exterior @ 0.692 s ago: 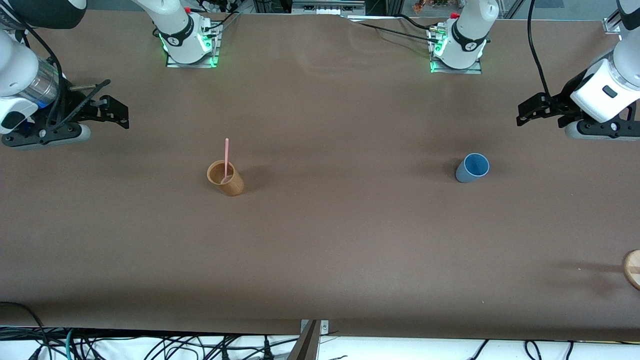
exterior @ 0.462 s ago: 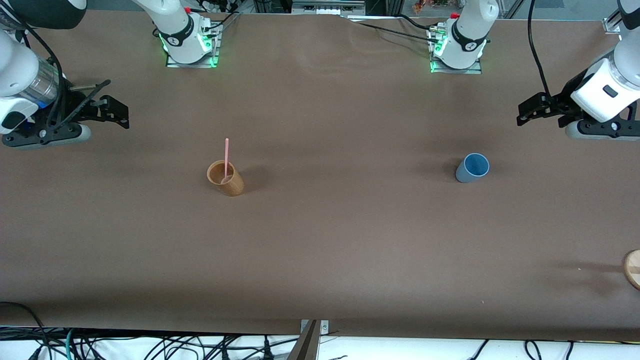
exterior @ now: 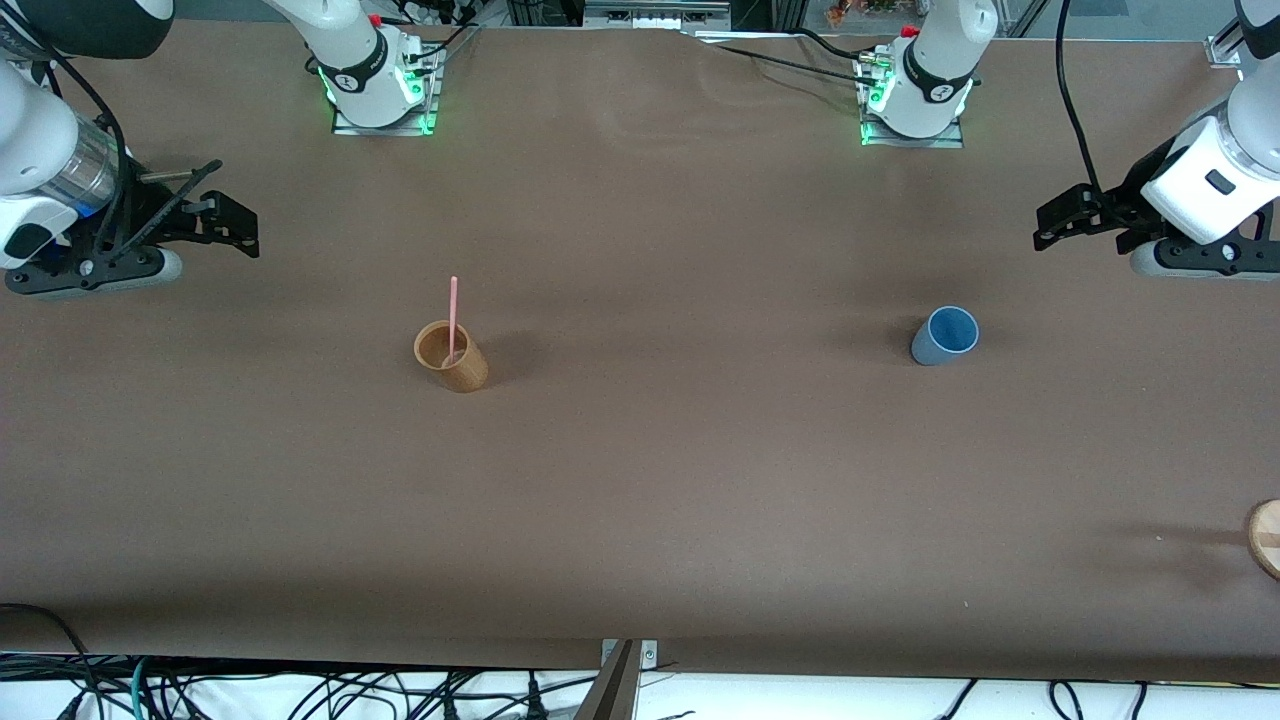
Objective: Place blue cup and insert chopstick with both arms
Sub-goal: 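Move the left gripper down over the blue cup, then grasp the blue cup with the left gripper while the right gripper reaches the chopstick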
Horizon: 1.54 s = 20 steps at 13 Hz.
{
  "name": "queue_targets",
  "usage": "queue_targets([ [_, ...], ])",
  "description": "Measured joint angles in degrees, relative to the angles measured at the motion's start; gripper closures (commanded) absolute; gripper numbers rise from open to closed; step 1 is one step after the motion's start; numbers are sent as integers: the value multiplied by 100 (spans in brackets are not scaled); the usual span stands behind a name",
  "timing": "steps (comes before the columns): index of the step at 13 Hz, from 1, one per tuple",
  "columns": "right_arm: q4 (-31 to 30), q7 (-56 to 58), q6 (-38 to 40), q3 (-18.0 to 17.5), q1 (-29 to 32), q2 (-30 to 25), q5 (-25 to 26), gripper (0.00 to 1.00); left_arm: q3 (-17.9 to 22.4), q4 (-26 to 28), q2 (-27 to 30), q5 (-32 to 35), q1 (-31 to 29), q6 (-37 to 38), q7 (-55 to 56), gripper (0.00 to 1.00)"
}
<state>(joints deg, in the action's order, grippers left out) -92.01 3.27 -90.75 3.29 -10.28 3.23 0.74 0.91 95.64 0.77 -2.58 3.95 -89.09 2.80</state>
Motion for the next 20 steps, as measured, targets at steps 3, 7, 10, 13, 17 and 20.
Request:
queue_targets([
  [3,0,-10,-1,0,0,0,0,0,-6,-2,-78,0,2,-5,-45,0],
  [7,0,-27,-1,1,6,0,0,0,-108,-4,-276,0,23,-23,-76,0],
  [10,0,-34,-1,9,65,7,0,0,-115,-3,-365,0,35,-17,-76,0],
  [13,0,-34,-3,23,98,31,0,0,-109,8,-601,0,35,-16,-76,0],
  [17,0,-34,-14,23,104,61,0,0,-135,170,-972,0,32,-465,-77,0],
  [20,0,-34,-36,28,139,117,0,0,-290,734,-1013,1,-25,-1241,-77,0],
])
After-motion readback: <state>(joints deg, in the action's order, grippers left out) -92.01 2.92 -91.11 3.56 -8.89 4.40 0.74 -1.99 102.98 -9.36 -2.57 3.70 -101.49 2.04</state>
